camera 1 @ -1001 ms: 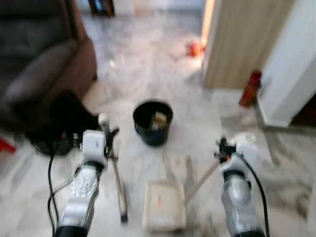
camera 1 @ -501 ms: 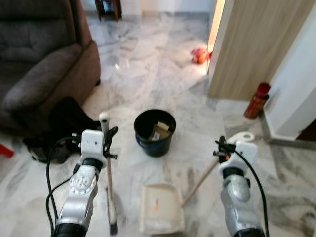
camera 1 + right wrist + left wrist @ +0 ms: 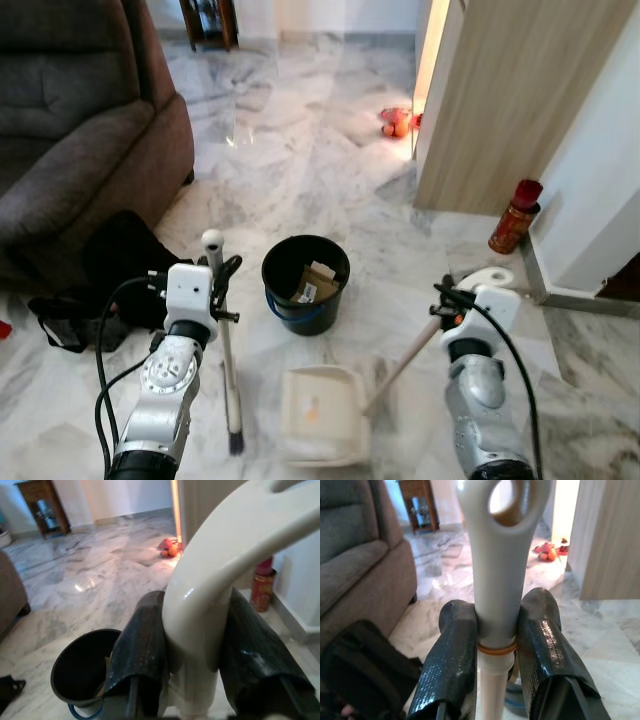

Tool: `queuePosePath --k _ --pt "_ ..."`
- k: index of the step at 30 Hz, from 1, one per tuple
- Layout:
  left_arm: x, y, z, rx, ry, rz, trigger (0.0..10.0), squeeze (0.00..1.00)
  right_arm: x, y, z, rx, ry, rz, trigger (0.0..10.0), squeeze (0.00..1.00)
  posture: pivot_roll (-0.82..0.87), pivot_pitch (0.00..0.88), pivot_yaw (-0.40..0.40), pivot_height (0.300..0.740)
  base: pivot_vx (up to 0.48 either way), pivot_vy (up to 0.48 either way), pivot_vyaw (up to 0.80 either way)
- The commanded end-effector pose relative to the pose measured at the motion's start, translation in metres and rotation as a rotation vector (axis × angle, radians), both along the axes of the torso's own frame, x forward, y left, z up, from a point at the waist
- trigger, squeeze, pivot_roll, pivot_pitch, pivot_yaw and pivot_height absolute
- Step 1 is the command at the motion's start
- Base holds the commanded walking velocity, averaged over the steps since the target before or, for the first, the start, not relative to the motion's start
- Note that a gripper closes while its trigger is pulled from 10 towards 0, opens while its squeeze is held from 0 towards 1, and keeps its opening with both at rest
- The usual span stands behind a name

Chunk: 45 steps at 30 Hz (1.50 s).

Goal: Sweep floor

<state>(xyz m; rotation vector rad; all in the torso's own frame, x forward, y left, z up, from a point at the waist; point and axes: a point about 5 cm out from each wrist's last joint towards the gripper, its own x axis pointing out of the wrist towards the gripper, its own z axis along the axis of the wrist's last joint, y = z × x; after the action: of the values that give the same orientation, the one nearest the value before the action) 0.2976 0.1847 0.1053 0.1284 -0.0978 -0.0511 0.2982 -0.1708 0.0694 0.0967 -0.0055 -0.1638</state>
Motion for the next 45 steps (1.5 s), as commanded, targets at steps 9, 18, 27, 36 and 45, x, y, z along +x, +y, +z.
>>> queuePosePath --k 9,18,27,36,45 --pt "-0.001 -0.002 0.003 0.015 -0.037 -0.018 10.0 0.00 0.006 0.004 0.015 0.034 -0.066 0.014 10.0 0.00 0.06 0.060 0.033 0.740 0.000 0.000 0.00" --pt "-0.010 0.006 -0.016 0.064 0.009 0.008 10.0 0.00 0.006 0.005 0.023 0.031 -0.095 0.039 10.0 0.00 0.06 0.056 0.036 0.740 0.000 0.000 0.00" --pt "-0.018 0.012 -0.032 0.076 0.052 0.035 10.0 0.00 0.013 0.013 0.065 0.037 -0.234 0.087 10.0 0.00 0.06 0.055 0.034 0.740 0.000 0.000 0.00" --pt "-0.019 0.011 -0.036 0.076 0.061 0.034 10.0 0.00 0.013 0.017 0.094 0.035 -0.317 0.142 10.0 0.00 0.05 0.054 0.031 0.740 0.000 0.000 0.00" --pt "-0.019 0.010 -0.037 0.072 0.061 0.030 10.0 0.00 0.008 0.014 0.106 -0.005 -0.329 0.155 10.0 0.00 0.06 0.054 0.029 0.740 0.000 0.000 0.00"
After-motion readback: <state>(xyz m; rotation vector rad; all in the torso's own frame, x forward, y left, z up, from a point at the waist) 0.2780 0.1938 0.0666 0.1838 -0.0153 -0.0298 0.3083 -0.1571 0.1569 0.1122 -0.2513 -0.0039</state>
